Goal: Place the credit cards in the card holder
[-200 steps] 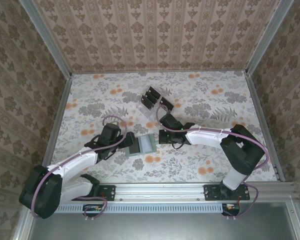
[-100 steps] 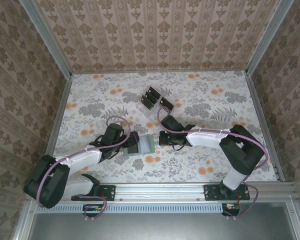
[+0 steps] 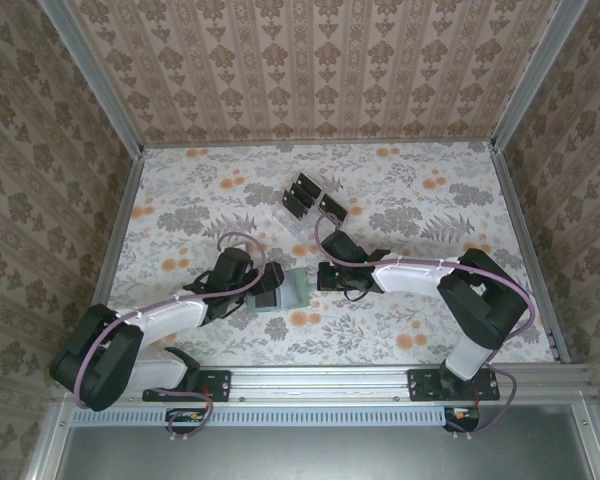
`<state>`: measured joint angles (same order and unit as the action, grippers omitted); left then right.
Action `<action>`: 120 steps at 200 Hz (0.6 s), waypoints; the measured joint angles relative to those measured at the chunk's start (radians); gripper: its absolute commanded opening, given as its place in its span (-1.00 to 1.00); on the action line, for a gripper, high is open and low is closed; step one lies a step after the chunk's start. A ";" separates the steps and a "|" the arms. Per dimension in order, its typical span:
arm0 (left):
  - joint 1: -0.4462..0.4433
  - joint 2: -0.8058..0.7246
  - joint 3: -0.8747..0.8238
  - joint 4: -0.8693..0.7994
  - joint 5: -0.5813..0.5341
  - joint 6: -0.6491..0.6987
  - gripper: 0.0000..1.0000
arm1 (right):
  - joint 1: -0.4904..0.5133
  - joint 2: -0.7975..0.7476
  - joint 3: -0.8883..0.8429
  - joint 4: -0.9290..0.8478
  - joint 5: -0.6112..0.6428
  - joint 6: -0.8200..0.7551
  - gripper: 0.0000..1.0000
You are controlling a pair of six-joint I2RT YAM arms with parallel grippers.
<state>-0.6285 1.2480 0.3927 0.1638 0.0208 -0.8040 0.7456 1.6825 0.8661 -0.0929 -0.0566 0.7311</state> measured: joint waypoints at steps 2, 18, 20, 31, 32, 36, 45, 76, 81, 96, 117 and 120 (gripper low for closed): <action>-0.001 -0.001 0.000 0.002 0.001 -0.002 1.00 | 0.000 0.001 0.000 0.001 0.000 0.002 -1.00; -0.008 -0.011 0.000 0.005 0.005 -0.015 1.00 | 0.000 0.011 -0.002 0.011 -0.004 0.002 -1.00; -0.009 -0.014 0.000 0.006 0.006 -0.017 1.00 | 0.000 0.013 -0.003 0.014 -0.004 0.003 -1.00; -0.016 -0.030 0.000 0.006 0.007 -0.026 1.00 | 0.000 0.019 -0.004 0.018 -0.004 0.004 -1.00; -0.017 -0.033 0.000 0.006 0.007 -0.027 1.00 | 0.000 0.020 -0.004 0.018 -0.004 0.005 -1.00; -0.020 -0.042 0.000 0.006 0.006 -0.031 1.00 | 0.000 0.023 -0.005 0.019 -0.005 0.005 -1.00; -0.026 -0.060 0.001 0.005 0.006 -0.039 1.00 | -0.002 0.026 -0.005 0.023 -0.007 0.005 -1.00; -0.061 -0.114 0.021 0.006 0.002 -0.064 1.00 | -0.005 0.028 -0.009 0.039 -0.018 0.006 -1.00; -0.069 -0.116 0.027 0.009 0.001 -0.068 1.00 | -0.006 0.028 -0.010 0.041 -0.020 0.006 -1.00; -0.098 -0.112 0.046 0.021 -0.004 -0.078 0.99 | -0.010 0.028 -0.011 0.043 -0.027 0.006 -1.00; -0.151 -0.062 0.087 0.049 -0.018 -0.088 1.00 | -0.017 0.028 -0.011 0.045 -0.031 0.009 -0.96; -0.158 -0.052 0.095 0.054 -0.018 -0.090 0.99 | -0.018 0.028 -0.012 0.047 -0.031 0.009 -0.89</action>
<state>-0.7860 1.1961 0.4873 0.2180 0.0025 -0.8936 0.7280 1.7103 0.8539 -0.0463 -0.0879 0.7403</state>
